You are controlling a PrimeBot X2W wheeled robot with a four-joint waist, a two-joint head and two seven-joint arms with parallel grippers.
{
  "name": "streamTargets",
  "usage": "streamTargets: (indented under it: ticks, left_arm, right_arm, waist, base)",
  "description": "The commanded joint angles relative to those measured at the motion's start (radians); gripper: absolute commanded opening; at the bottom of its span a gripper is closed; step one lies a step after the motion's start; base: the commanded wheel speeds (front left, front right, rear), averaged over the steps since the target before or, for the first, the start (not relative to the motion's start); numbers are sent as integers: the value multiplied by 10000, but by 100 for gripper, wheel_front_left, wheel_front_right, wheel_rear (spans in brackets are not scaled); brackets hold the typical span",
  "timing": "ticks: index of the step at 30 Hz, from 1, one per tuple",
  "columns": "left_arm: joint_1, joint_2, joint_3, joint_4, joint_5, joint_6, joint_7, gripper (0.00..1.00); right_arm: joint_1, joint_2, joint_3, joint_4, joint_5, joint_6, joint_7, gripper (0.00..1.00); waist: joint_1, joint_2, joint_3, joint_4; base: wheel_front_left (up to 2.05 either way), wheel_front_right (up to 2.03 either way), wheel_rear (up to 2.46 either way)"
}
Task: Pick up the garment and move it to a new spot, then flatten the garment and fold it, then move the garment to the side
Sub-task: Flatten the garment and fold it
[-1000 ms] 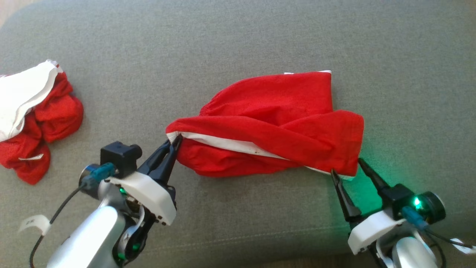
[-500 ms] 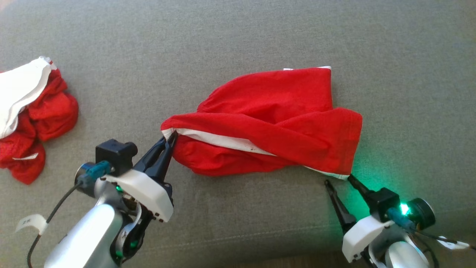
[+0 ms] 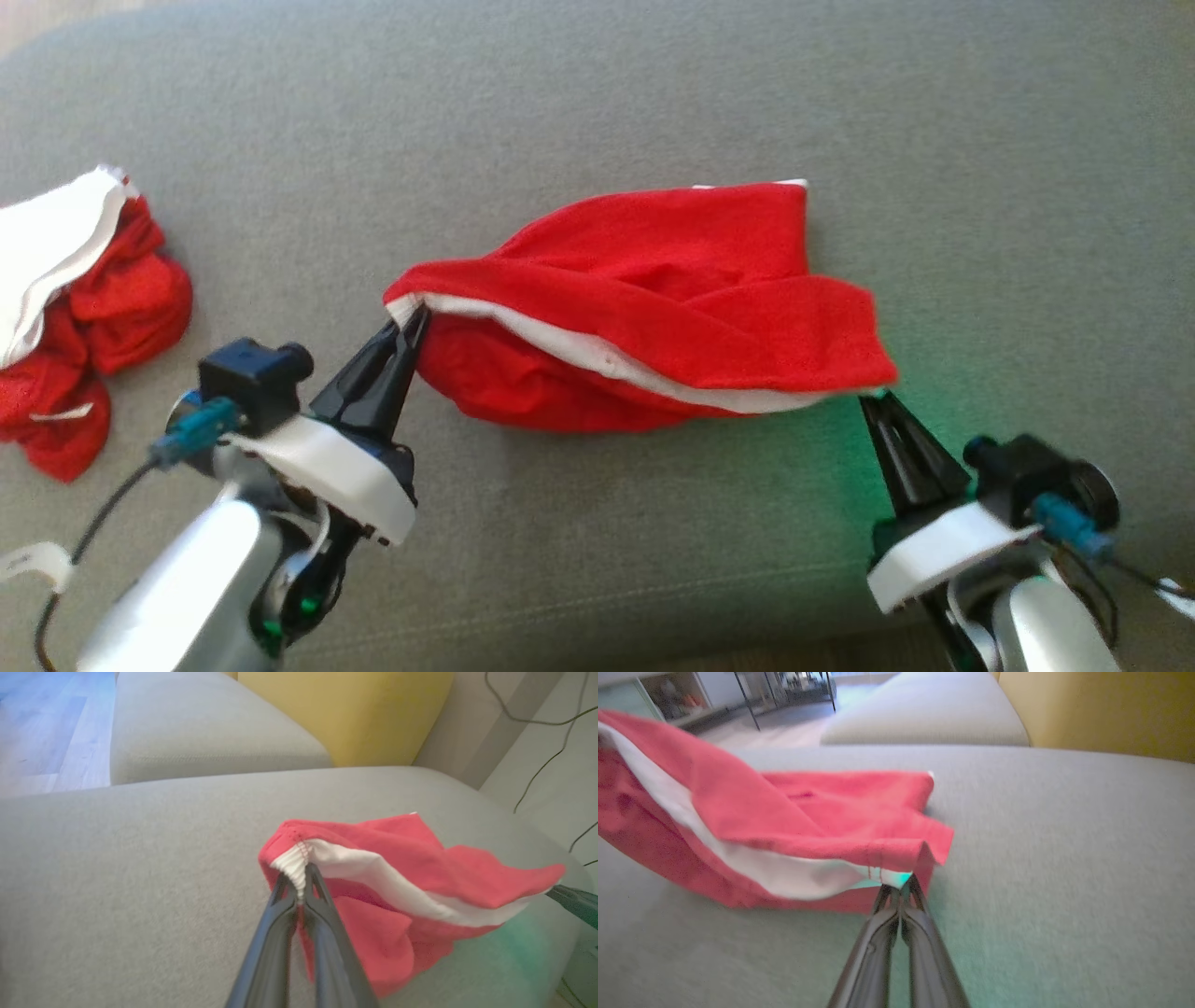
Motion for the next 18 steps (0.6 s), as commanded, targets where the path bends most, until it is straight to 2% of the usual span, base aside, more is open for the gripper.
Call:
streamTargets:
  ticks: [1, 5, 10, 14, 18]
  left_arm:
    - [-380, 384, 562, -502, -136, -87, -97, 0]
    - [-367, 730, 922, -1311, -572, -202, 77, 0]
    - [-915, 1158, 1238, -1971, -926, -384, 667, 0]
    - [-1786, 1182, 1477, -2053, -1540, -703, 1260, 0]
    - [-3115, 986, 1548, -1605, -2226, -1217, 1915, 0]
  right_arm:
    - [-43, -80, 358, -618, 409, -2, 89, 0]
    - [-349, -599, 635, -2001, 2382, -2, 891, 0]
    - [-1060, -1214, 39, -2920, 4287, -2, 2165, 0]
    - [-2092, -1293, -744, -2987, 5093, -2, 3186, 0]
    - [-3662, -1378, -1033, -2549, 5210, -2, 4132, 0]
  waist:
    - [0, 0, -203, -183]
    - [0, 0, -627, -389]
    - [0, 0, -1060, -458]
    - [0, 0, -1190, -460]
    - [0, 0, -1000, -465]
  base:
    - [0, 0, 0]
    - [0, 0, 0]
    - [0, 0, 0]
    - [0, 0, 0]
    - [0, 0, 0]
